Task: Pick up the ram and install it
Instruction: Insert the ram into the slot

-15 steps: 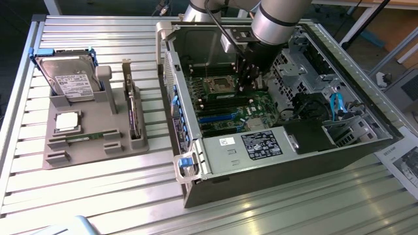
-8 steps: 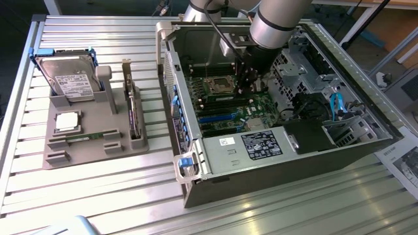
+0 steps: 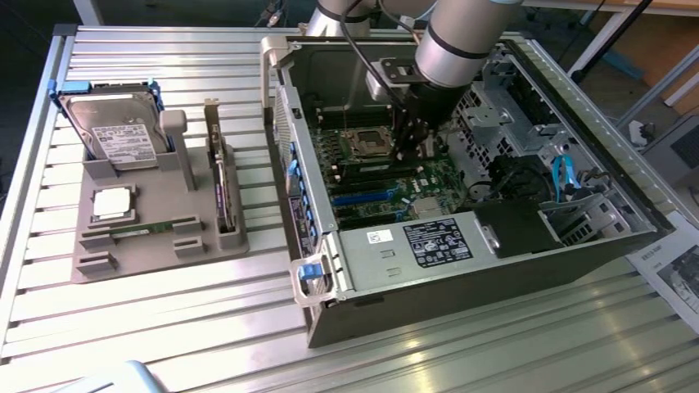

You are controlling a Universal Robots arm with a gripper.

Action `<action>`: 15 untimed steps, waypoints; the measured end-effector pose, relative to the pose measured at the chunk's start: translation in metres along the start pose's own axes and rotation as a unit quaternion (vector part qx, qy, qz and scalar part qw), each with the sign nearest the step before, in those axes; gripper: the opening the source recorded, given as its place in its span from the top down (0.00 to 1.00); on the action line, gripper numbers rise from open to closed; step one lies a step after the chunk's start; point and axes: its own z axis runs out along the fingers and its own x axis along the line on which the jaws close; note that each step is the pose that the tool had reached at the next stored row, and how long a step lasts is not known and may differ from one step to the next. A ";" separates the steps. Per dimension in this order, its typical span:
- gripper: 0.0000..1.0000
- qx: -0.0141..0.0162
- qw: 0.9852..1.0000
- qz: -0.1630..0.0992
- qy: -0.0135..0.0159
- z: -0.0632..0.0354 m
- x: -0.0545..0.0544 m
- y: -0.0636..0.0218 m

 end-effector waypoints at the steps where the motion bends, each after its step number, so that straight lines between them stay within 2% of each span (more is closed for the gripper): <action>1: 0.88 0.000 1.000 0.000 0.000 0.0014 0.000 0.0000; 15: 0.88 0.000 1.000 -0.001 -0.001 0.0040 -0.001 -0.0001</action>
